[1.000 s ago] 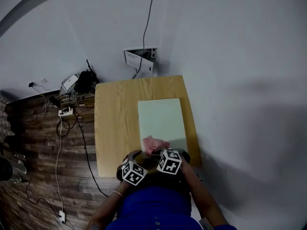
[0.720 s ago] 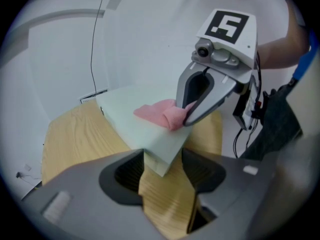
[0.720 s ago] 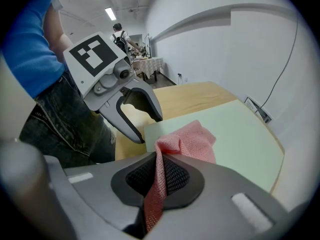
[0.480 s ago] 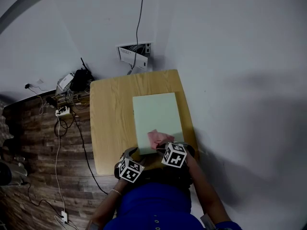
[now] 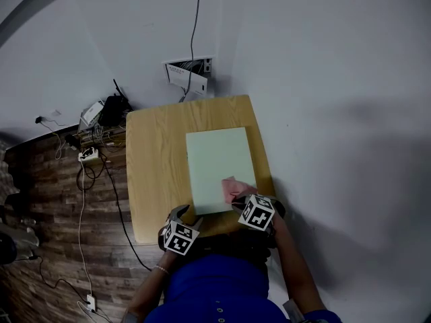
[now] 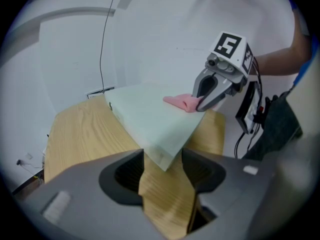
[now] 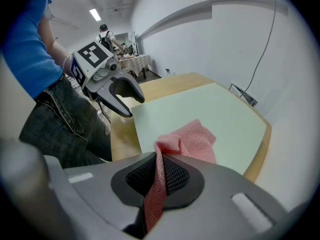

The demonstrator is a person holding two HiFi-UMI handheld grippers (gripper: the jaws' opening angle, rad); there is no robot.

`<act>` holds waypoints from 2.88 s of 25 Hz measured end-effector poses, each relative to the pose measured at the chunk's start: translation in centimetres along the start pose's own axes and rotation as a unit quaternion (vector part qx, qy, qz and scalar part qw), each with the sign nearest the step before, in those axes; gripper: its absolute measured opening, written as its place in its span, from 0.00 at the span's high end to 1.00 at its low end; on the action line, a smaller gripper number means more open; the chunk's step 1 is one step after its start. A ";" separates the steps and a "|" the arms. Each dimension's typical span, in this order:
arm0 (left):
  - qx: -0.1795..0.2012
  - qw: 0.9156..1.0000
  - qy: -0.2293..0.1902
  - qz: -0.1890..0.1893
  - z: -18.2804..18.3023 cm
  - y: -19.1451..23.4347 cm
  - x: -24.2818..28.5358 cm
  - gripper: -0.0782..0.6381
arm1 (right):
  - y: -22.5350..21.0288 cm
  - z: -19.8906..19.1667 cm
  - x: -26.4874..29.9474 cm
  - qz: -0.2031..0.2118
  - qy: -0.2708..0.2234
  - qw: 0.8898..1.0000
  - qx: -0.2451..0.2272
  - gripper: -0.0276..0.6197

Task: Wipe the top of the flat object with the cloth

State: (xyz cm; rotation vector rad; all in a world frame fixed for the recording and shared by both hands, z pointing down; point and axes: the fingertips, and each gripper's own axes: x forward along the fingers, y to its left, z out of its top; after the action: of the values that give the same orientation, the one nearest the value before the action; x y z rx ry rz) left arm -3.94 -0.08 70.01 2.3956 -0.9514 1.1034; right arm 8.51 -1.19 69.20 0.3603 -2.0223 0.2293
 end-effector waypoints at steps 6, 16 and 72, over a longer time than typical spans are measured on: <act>-0.007 1.000 -0.004 0.004 0.0 0.3 -0.3 0.56 | -1.1 -1.9 -0.8 -0.014 0.006 1.000 0.026 0.94; -0.014 1.000 -0.007 0.008 0.0 0.6 -0.7 0.56 | -1.9 -3.4 -1.5 -0.025 0.005 0.998 0.065 0.94; -0.061 0.921 -0.384 -0.029 17.5 0.9 -16.0 0.89 | -0.9 9.5 -20.2 -0.268 -0.376 0.876 0.137 0.93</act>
State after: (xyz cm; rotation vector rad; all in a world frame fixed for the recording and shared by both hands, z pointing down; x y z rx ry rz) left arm -2.68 -3.25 46.51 2.7487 -1.1067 0.0239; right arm 9.62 -1.90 46.90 1.3387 -2.5335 0.0159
